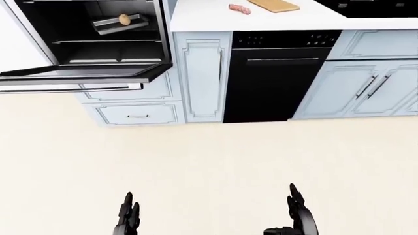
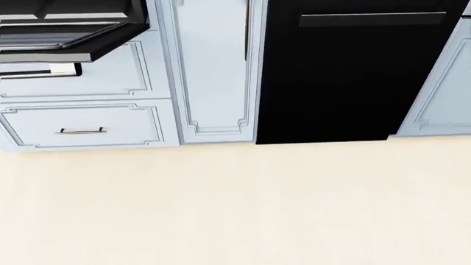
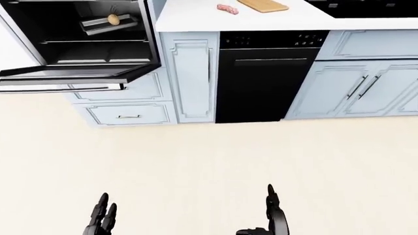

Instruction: Close the oven door.

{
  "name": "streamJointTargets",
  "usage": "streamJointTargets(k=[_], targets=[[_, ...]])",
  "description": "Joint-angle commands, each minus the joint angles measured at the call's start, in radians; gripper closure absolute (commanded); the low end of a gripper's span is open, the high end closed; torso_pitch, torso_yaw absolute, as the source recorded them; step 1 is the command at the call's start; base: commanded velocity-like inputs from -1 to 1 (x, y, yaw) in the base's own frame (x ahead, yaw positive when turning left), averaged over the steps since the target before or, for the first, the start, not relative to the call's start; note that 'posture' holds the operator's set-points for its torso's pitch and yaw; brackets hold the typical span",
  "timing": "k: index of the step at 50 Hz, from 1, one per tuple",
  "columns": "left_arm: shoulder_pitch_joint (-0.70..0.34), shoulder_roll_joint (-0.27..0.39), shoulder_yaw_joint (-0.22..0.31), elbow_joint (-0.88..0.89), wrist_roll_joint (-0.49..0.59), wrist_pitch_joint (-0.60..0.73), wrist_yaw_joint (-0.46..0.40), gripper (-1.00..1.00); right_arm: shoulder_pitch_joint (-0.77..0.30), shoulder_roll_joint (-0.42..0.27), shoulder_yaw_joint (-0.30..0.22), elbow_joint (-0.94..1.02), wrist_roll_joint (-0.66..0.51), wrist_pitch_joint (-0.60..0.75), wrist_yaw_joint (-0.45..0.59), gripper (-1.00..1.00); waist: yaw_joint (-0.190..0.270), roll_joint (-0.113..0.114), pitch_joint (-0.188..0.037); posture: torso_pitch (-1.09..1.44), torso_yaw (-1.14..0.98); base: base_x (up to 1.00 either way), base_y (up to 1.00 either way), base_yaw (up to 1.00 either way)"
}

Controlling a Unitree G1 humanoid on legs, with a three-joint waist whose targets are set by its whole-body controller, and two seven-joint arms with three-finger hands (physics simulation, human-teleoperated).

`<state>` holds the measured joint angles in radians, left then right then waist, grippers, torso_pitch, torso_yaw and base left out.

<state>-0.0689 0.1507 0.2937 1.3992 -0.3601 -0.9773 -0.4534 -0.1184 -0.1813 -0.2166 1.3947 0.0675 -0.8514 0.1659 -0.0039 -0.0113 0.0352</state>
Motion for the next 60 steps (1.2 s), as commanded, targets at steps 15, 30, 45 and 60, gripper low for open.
streamJointTargets(k=[15, 30, 45, 60], targets=[[0.032, 0.002, 0.031, -0.013, 0.047, -0.009, 0.018, -1.0, -0.004, -0.007, -0.012, -0.021, -0.01, -0.027, 0.006, -1.0, -0.001, 0.0, -0.017, 0.0, 0.0, 0.0, 0.0, 0.0], [0.032, -0.007, 0.033, -0.014, 0.03, 0.004, -0.007, -1.0, -0.003, -0.007, -0.015, -0.02, -0.02, -0.015, 0.001, -1.0, -0.002, -0.03, -0.008, 0.0, 0.0, 0.0, 0.14, 0.0], [0.032, -0.001, 0.032, -0.014, 0.026, 0.003, -0.009, -1.0, -0.003, -0.005, -0.016, -0.02, -0.019, -0.014, 0.006, -1.0, 0.01, 0.063, -0.01, 0.0, 0.0, 0.0, 0.18, 0.0], [0.032, -0.004, 0.03, -0.014, 0.023, 0.0, -0.01, -1.0, 0.007, 0.003, -0.006, -0.022, -0.02, -0.021, 0.001, -1.0, -0.008, -0.07, -0.011, 0.0, 0.0, 0.0, 0.18, 0.0]])
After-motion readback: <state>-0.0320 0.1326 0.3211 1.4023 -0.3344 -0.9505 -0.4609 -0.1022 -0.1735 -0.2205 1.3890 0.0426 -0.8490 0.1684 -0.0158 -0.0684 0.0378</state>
